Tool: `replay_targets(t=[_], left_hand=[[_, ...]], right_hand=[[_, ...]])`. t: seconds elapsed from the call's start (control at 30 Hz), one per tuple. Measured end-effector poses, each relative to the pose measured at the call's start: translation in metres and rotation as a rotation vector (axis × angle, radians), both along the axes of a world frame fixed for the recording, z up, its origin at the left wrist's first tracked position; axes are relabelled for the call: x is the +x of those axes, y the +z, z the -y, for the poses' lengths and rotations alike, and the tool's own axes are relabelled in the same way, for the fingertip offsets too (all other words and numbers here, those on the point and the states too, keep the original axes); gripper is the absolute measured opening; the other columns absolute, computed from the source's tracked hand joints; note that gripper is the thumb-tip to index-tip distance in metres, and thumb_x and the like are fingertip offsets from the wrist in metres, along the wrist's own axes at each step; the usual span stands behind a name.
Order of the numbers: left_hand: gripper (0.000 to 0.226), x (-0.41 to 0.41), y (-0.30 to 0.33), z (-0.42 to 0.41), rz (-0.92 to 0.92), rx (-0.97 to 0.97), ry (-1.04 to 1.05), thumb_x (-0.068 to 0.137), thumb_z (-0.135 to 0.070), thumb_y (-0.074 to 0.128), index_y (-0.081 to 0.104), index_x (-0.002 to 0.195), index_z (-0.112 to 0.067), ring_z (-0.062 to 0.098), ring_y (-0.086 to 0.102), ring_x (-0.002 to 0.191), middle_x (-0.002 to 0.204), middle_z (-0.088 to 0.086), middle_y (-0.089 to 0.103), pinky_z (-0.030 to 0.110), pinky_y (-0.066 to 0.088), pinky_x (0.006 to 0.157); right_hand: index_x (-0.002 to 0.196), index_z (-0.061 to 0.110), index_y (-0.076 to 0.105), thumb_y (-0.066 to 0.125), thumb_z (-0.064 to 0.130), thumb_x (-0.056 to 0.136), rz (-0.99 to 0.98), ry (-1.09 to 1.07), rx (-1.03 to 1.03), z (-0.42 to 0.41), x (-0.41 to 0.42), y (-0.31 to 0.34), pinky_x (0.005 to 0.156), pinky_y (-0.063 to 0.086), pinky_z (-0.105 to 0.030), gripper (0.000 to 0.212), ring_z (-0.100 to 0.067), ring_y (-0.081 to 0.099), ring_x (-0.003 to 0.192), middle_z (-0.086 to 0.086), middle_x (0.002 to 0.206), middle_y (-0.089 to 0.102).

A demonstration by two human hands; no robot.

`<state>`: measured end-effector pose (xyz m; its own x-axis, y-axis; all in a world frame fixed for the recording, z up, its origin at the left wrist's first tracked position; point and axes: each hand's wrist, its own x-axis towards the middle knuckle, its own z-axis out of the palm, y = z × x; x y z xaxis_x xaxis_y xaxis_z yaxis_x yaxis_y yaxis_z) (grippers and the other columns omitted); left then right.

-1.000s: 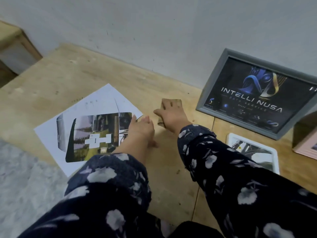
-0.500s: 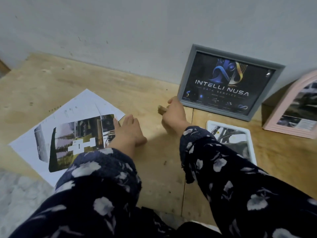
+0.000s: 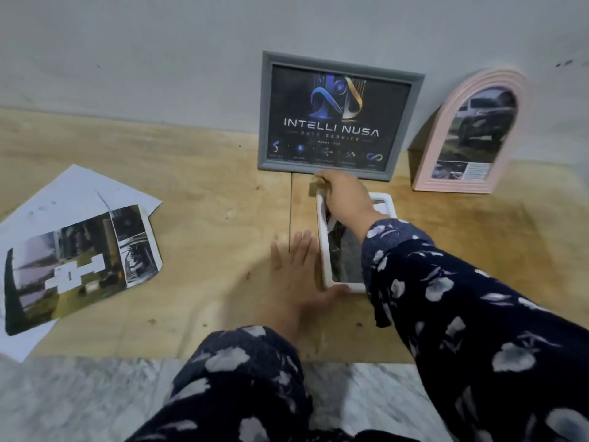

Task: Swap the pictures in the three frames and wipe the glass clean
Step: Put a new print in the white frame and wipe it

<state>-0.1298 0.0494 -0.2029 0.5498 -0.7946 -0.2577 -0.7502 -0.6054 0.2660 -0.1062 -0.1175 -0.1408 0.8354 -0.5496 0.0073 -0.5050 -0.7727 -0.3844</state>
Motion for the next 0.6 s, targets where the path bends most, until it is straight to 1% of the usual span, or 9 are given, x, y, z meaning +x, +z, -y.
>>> replay_targets(t=[0.07, 0.1, 0.13, 0.17, 0.27, 0.37, 0.43, 0.53, 0.6], left_hand=[[0.129, -0.010, -0.002, 0.002, 0.035, 0.010, 0.017, 0.052, -0.091, -0.018, -0.007, 0.153, -0.013, 0.017, -0.018, 0.147, 0.161, 0.001, -0.014, 0.059, -0.015, 0.113], [0.127, -0.012, -0.003, 0.002, 0.054, 0.001, 0.026, 0.052, -0.089, -0.019, -0.007, 0.153, -0.013, 0.017, -0.018, 0.147, 0.161, 0.001, -0.014, 0.059, -0.013, 0.113], [0.125, -0.013, -0.005, 0.001, 0.073, -0.019, 0.031, 0.056, -0.089, -0.016, -0.007, 0.154, -0.013, 0.016, -0.016, 0.147, 0.161, 0.001, -0.013, 0.059, -0.011, 0.114], [0.121, -0.014, -0.008, 0.001, 0.086, -0.054, 0.036, 0.061, -0.091, -0.008, -0.006, 0.154, -0.013, 0.015, -0.014, 0.148, 0.162, 0.001, -0.012, 0.059, -0.009, 0.114], [0.116, -0.010, -0.013, 0.000, 0.110, -0.133, 0.055, 0.071, -0.091, 0.019, -0.007, 0.153, -0.012, 0.013, -0.009, 0.148, 0.162, 0.001, -0.009, 0.058, -0.008, 0.115], [0.122, -0.014, -0.016, 0.002, 0.136, -0.128, 0.064, 0.071, -0.091, 0.031, -0.005, 0.153, -0.008, 0.014, -0.005, 0.149, 0.162, 0.003, -0.005, 0.057, -0.004, 0.115], [0.122, -0.015, -0.017, 0.003, 0.135, -0.146, 0.067, 0.072, -0.090, 0.033, -0.005, 0.153, -0.007, 0.014, -0.005, 0.149, 0.162, 0.003, -0.006, 0.056, -0.004, 0.116], [0.123, -0.014, -0.018, 0.003, 0.107, -0.151, 0.059, 0.065, -0.092, 0.020, -0.008, 0.153, -0.010, 0.012, -0.008, 0.148, 0.162, 0.000, -0.010, 0.055, -0.008, 0.116], [0.122, -0.013, -0.019, 0.004, 0.098, -0.148, 0.060, 0.061, -0.090, 0.013, -0.010, 0.153, -0.012, 0.011, -0.009, 0.148, 0.162, -0.002, -0.011, 0.055, -0.009, 0.116]], right_hand=[[0.128, 0.022, 0.058, 0.040, -0.003, 0.087, -0.129, 0.099, 0.021, -0.004, -0.014, -0.024, 0.096, 0.042, -0.033, 0.052, -0.030, 0.054, 0.118, -0.007, 0.130, 0.057], [0.132, 0.020, 0.055, 0.038, -0.002, 0.088, -0.153, 0.134, 0.027, -0.007, -0.020, -0.034, 0.101, 0.038, -0.032, 0.052, -0.029, 0.049, 0.123, -0.007, 0.137, 0.052], [0.133, 0.020, 0.054, 0.037, -0.003, 0.089, -0.151, 0.157, 0.026, -0.009, -0.025, -0.042, 0.103, 0.034, -0.031, 0.052, -0.028, 0.045, 0.128, -0.006, 0.141, 0.048], [0.133, 0.019, 0.054, 0.038, -0.004, 0.087, -0.125, 0.166, 0.022, -0.010, -0.028, -0.047, 0.104, 0.033, -0.031, 0.054, -0.026, 0.043, 0.129, -0.005, 0.143, 0.047], [0.131, 0.018, 0.056, 0.041, -0.004, 0.084, -0.042, 0.152, 0.005, -0.013, -0.041, -0.046, 0.100, 0.039, -0.031, 0.054, -0.026, 0.051, 0.123, -0.006, 0.135, 0.056], [0.133, 0.020, 0.052, 0.041, -0.003, 0.087, -0.048, 0.123, 0.051, -0.026, -0.070, -0.039, 0.095, 0.043, -0.032, 0.052, -0.027, 0.054, 0.117, -0.007, 0.130, 0.059], [0.131, 0.022, 0.051, 0.045, -0.003, 0.086, -0.079, 0.117, 0.080, -0.032, -0.088, -0.039, 0.086, 0.044, -0.031, 0.052, -0.028, 0.056, 0.112, -0.007, 0.125, 0.061], [0.125, 0.022, 0.049, 0.051, 0.001, 0.085, -0.138, 0.131, 0.068, -0.034, -0.104, -0.043, 0.071, 0.040, -0.030, 0.045, -0.031, 0.060, 0.099, -0.009, 0.111, 0.065], [0.121, 0.020, 0.049, 0.049, 0.004, 0.085, -0.176, 0.137, 0.074, -0.038, -0.111, -0.042, 0.070, 0.040, -0.031, 0.039, -0.032, 0.059, 0.096, -0.010, 0.108, 0.064]])
